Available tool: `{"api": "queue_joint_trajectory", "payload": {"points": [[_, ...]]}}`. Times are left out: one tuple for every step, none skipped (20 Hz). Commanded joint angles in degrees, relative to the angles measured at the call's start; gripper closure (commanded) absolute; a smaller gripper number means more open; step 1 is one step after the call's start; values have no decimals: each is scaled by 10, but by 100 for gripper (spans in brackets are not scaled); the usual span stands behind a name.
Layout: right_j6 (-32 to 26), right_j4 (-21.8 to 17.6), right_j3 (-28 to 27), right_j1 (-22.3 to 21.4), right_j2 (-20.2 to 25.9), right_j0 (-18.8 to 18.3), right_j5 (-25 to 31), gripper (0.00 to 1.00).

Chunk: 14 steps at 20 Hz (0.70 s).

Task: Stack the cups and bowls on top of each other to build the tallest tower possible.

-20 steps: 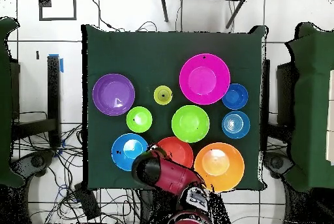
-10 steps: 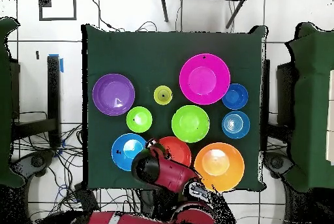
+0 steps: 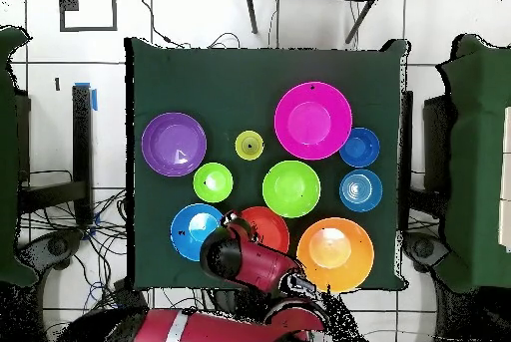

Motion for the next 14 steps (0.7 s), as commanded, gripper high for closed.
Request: {"api": "queue_joint_trajectory", "payload": {"points": [[68,0,-45,49,45,13,10,0],[68,-1,-43,44,45,14,14,0],[66,0,-42,40,42,17,20,0],[62,2,-42,34,37,20,31,0],[60,2,-41,28,35,22,40,0],[56,3,-43,22,32,23,50,0],[54,4,-43,16,30,25,58,0],[52,4,-42,10,28,27,64,0],[50,5,-42,3,27,27,72,0],[49,4,-42,-3,27,27,78,0],[48,3,-41,-8,28,25,82,0],[47,1,-40,-13,29,23,87,0],[46,0,-40,-19,29,23,94,0],[45,0,-39,-25,28,23,101,0]]}}
